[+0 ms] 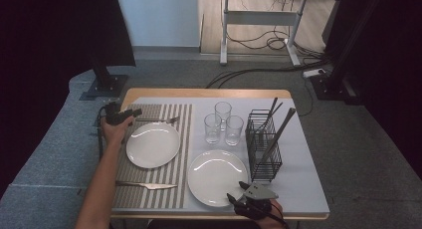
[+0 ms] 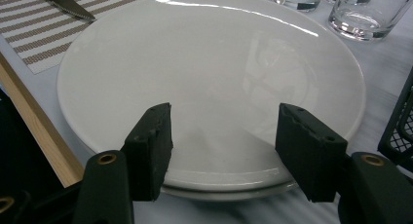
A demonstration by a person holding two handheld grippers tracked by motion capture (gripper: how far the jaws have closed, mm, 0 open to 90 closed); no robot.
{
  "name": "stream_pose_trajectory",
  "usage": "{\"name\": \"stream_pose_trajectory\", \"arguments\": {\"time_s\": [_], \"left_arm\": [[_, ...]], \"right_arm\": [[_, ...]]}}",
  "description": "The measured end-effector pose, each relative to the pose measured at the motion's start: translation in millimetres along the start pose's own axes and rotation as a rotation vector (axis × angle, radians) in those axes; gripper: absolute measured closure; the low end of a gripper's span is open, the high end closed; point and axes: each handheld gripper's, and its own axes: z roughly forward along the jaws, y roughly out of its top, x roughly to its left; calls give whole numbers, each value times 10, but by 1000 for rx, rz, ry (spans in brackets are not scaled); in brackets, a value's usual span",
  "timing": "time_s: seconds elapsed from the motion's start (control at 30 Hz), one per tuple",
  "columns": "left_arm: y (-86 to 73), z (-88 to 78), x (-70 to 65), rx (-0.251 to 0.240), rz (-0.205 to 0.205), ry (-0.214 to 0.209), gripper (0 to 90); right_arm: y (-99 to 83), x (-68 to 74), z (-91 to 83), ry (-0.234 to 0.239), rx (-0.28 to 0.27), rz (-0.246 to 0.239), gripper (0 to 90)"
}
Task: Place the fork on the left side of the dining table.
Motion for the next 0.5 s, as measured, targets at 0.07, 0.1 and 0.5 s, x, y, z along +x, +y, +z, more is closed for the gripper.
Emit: {"name": "stream_pose_trajectory", "arguments": {"time_s": [0.07, 0.1, 0.5], "left_arm": [[-3, 9, -3, 2, 0, 0, 457], [-5, 14, -4, 3, 1, -1, 456], [-16, 51, 5, 10, -2, -6, 457]], "right_arm": [[0, 1, 1, 1, 1, 1, 387], [-1, 0, 2, 1, 0, -1, 387], [-4, -8, -3, 0, 2, 2, 387]]}}
